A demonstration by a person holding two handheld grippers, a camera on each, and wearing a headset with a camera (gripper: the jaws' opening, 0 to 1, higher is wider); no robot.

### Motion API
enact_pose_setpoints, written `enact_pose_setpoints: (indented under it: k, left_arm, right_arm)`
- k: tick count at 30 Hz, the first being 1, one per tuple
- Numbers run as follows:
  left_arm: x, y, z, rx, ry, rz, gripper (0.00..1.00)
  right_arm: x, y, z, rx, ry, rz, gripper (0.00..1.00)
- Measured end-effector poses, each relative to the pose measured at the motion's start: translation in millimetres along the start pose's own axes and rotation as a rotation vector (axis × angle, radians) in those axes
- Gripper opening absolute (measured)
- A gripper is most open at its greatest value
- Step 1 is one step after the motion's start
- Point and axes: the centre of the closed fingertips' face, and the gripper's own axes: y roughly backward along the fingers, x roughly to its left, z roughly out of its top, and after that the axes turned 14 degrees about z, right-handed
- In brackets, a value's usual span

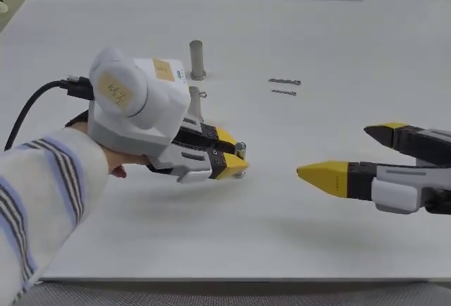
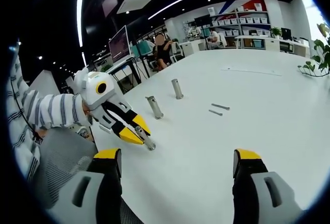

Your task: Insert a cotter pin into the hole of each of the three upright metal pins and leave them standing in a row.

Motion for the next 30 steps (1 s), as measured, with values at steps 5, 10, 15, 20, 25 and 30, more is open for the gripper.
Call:
enact_pose_setpoints:
  k: [5, 10, 15, 20, 25, 30]
  left_arm:
    - [-0.2, 8.8, 5.6, -0.014, 0.007, 0.004, 0.2]
    - [-2.0, 20.6, 10.8, -0.034, 0.018, 0.004, 0.31]
    - [-9.5, 36.3, 14.0, -0.059, 0.071, -0.012, 0.41]
    - [-12.0, 51.8, 21.1, -0.114, 0.177, 0.019, 0.54]
    - [-11.7, 62.1, 18.7, -0.119, 0.237, 0.045, 0.68]
    - [-11.4, 70.2, 19.2, -0.144, 0.297, 0.103, 0.81]
  right_arm:
    - [-0.5, 0.4, 0.7, -0.004, 0.002, -0.003, 0.88]
    - [-0.2, -0.3, -0.8, 0.004, 0.003, -0.002, 0.87]
    - [1.6, -1.8, -0.8, 0.009, 0.005, 0.005, 0.87]
    - [1.7, -1.0, 1.0, 0.002, 0.01, 0.003, 0.86]
    - [0.7, 0.6, -0.9, 0.002, 0.004, 0.004, 0.85]
    - [-0.4, 1.5, -1.0, -0.003, -0.002, 0.007, 0.85]
